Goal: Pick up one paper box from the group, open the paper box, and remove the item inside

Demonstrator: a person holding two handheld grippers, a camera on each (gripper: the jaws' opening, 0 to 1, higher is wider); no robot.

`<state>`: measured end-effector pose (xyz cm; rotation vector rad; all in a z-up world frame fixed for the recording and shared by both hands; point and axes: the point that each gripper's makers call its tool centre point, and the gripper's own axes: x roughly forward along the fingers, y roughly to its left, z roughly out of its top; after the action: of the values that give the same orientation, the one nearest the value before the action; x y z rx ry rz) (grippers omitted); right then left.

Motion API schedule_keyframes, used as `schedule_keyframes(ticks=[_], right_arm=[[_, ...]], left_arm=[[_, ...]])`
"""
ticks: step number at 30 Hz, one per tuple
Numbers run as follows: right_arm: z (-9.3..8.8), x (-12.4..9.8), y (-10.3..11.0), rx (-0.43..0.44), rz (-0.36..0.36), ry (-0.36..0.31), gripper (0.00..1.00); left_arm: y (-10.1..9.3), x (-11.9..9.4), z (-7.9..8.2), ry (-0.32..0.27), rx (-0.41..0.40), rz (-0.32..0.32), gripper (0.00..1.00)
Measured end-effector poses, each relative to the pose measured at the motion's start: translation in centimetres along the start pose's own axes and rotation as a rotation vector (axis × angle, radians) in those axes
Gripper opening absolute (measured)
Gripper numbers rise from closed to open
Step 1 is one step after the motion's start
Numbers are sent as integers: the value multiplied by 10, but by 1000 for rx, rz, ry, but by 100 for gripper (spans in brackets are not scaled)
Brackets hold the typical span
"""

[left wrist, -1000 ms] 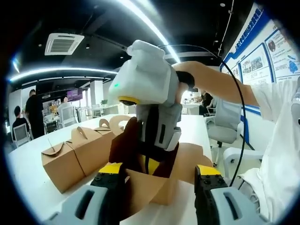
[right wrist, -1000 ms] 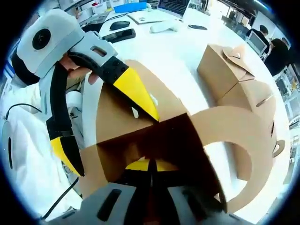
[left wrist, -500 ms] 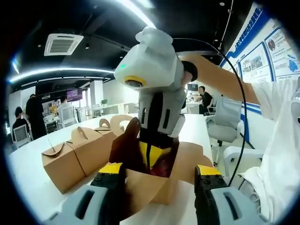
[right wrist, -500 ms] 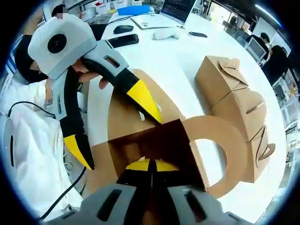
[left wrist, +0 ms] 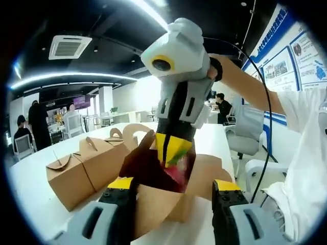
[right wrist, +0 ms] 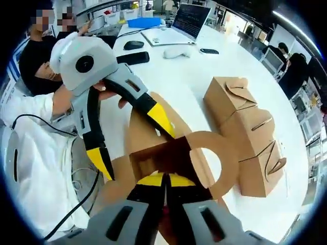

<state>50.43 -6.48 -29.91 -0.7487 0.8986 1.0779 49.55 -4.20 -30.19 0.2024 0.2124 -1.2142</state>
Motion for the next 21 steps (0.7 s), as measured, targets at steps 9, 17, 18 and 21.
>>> schedule_keyframes(ticks=[9, 17, 18, 21], right_arm=[[11, -23, -2, -4, -35, -78, 3], [16, -37, -5, 2, -69, -147, 3], [17, -39, -5, -2, -76, -153, 3], [19, -43, -5, -11, -88, -167, 3]], left_arm=[[4, 0, 0, 0, -9, 5, 60], [10, -3, -1, 12, -16, 4, 60], [10, -3, -1, 13, -17, 4, 60], [11, -2, 0, 10, -25, -3, 60]])
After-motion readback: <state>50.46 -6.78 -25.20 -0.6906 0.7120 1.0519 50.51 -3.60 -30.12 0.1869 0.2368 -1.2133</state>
